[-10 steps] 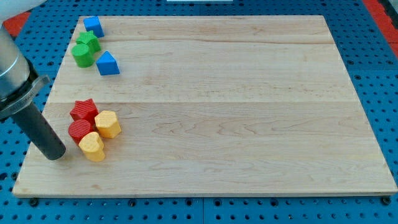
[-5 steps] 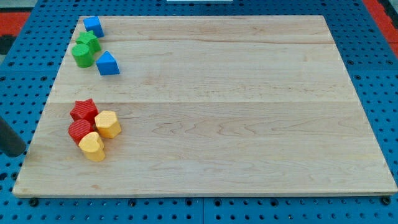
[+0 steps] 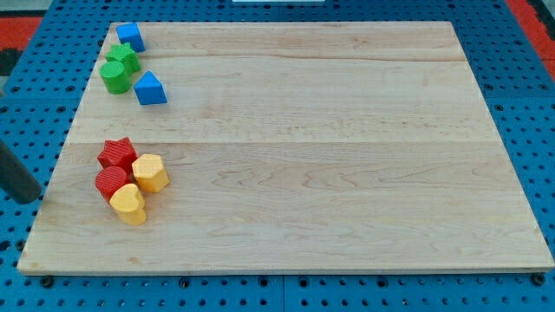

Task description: Move the green star away from the top of the green circle

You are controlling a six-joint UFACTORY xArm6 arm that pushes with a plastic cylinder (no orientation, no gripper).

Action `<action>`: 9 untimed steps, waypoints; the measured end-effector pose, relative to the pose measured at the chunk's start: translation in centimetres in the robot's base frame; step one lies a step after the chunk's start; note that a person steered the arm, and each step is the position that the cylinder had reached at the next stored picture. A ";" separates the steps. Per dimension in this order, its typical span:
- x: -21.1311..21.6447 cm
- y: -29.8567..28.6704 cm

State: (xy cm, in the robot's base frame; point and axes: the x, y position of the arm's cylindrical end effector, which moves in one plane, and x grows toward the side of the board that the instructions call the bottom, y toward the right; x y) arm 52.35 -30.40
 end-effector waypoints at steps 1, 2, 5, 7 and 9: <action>-1.6 -0.1; -2.9 -0.1; -5.8 0.1; -9.0 0.1; -10.2 0.1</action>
State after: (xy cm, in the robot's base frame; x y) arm 42.11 -30.28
